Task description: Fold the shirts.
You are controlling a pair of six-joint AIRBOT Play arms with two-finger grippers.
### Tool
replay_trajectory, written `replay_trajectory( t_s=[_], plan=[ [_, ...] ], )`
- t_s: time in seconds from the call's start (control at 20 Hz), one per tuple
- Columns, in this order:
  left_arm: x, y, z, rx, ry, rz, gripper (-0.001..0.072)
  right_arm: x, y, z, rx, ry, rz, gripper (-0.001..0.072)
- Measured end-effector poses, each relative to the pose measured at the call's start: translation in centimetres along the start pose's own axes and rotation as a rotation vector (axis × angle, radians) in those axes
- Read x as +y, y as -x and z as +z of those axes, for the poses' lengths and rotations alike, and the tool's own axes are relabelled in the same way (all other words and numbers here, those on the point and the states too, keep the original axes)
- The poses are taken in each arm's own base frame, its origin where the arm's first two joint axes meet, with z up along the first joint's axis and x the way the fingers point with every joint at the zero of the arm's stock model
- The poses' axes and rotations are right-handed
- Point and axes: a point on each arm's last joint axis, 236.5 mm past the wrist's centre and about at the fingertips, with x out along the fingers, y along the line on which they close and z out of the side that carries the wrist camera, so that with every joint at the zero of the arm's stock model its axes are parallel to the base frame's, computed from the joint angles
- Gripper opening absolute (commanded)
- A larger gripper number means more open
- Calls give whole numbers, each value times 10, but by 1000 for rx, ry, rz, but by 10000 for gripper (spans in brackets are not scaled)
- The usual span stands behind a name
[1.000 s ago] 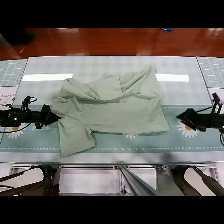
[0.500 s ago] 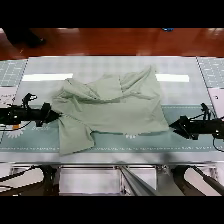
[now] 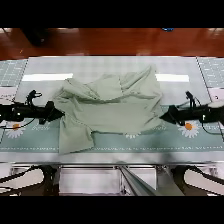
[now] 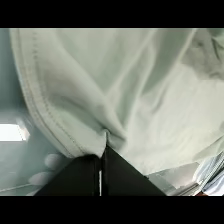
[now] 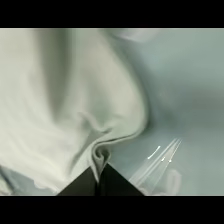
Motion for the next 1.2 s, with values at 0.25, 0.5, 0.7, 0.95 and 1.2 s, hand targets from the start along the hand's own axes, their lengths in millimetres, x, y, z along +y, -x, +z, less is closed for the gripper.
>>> replay_trajectory(
  t_s=[0.25,0.5,0.7,0.95,1.2],
  plan=[
    [-81,61,39,-125,-220,-81,14,86,73,56,-153,264,20,35],
    [-215,189,60,-485,-568,-154,13,188,205,83,-496,527,-58,34],
    [-311,299,12,-801,-842,-167,13,272,318,46,-825,724,-88,35],
    [-355,387,-78,-1128,-1044,-49,13,324,420,-45,-1192,871,-148,35],
    [-344,442,-163,-1388,-1061,108,13,326,467,-130,-1401,907,-227,35]
  ],
)
